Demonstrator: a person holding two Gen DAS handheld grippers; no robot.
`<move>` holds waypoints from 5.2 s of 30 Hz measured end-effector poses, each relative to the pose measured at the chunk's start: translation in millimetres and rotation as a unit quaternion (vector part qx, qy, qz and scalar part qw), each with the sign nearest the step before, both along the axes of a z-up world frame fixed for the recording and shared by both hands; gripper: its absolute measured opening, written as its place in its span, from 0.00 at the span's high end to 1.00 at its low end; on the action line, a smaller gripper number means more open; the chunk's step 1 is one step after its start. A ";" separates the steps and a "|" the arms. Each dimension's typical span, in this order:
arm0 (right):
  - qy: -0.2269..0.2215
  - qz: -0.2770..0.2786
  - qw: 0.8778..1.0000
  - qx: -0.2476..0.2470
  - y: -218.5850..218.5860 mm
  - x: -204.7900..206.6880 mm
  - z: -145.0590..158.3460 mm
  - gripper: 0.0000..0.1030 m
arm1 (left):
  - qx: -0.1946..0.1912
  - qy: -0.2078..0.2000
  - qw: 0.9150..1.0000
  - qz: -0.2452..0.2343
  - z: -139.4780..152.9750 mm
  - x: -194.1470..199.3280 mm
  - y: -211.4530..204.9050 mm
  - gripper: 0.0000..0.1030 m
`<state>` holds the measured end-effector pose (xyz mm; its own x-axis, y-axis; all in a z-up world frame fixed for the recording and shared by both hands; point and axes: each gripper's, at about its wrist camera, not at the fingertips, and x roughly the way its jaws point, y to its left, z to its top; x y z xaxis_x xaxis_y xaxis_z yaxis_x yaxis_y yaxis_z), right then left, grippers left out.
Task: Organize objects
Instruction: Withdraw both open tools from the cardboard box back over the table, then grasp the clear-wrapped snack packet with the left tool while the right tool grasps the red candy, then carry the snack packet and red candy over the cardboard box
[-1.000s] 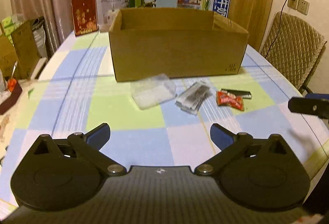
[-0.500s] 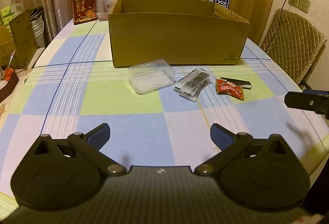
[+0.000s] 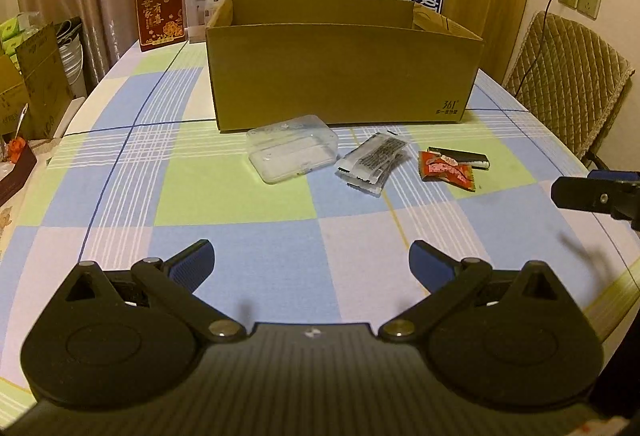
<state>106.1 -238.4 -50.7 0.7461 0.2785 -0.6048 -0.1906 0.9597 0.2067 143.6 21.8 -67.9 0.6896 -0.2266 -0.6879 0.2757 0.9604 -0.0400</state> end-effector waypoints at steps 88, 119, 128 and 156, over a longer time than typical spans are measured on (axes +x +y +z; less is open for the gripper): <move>0.066 0.139 0.980 -0.127 16.4 80.7 -65.5 0.73 | 0.051 0.048 0.987 -0.146 -50.9 84.4 -73.3 0.60; 0.056 0.047 0.996 -0.043 10.6 14.9 0.0 0.76 | 0.009 0.047 0.998 -0.047 14.9 -1.9 -42.7 0.69; 0.055 0.047 0.997 -0.032 16.3 -1.8 11.0 0.76 | 0.008 0.036 0.999 -0.037 31.2 -19.5 -35.6 0.69; 0.011 0.052 0.998 -0.032 12.3 36.4 69.4 0.76 | 0.016 -0.004 0.998 -0.057 82.8 27.1 -37.3 0.69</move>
